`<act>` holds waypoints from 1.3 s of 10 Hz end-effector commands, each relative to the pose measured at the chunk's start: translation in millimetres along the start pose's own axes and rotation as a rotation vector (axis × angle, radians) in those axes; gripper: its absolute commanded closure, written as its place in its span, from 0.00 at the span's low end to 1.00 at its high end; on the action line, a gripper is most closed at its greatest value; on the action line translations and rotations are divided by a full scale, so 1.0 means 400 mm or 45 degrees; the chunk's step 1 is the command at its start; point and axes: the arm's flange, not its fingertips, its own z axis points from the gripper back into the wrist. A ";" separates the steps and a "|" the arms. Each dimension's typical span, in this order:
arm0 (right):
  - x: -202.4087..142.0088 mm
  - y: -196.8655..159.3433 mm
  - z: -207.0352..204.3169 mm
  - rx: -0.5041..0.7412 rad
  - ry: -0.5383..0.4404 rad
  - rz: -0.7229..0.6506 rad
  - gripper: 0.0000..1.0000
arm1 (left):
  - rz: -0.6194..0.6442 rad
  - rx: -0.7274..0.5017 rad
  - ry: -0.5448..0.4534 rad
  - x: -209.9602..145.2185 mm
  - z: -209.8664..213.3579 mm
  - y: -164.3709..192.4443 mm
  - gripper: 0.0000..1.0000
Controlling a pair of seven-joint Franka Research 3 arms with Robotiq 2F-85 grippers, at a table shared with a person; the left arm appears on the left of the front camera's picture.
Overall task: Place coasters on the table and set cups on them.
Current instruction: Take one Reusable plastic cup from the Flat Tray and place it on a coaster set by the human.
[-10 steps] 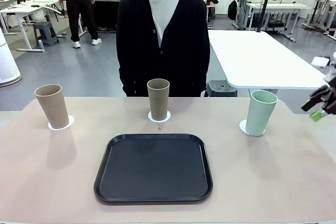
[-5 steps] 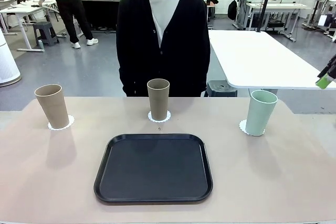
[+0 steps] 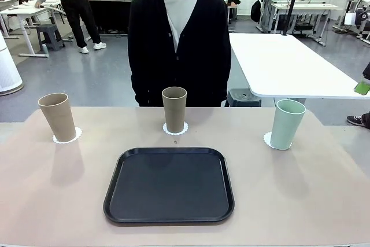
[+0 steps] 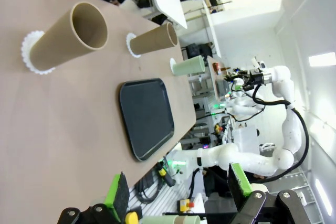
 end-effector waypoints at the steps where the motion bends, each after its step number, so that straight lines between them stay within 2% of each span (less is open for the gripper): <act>1: -0.007 -0.014 0.001 -0.024 -0.046 0.005 0.00 | -0.009 -0.010 -0.011 -0.002 0.004 -0.004 0.00; 11: -0.004 -0.016 0.006 -0.006 -0.043 0.002 0.00 | -0.009 -0.010 -0.011 -0.002 0.004 -0.004 0.00; 12: -0.071 -0.070 0.008 0.204 -0.220 -0.257 0.00 | -0.009 -0.010 -0.011 -0.002 0.004 -0.004 0.00; 13: -0.135 -0.153 -0.003 0.507 -0.318 -0.409 0.00 | -0.009 -0.010 -0.011 -0.002 0.004 -0.004 0.00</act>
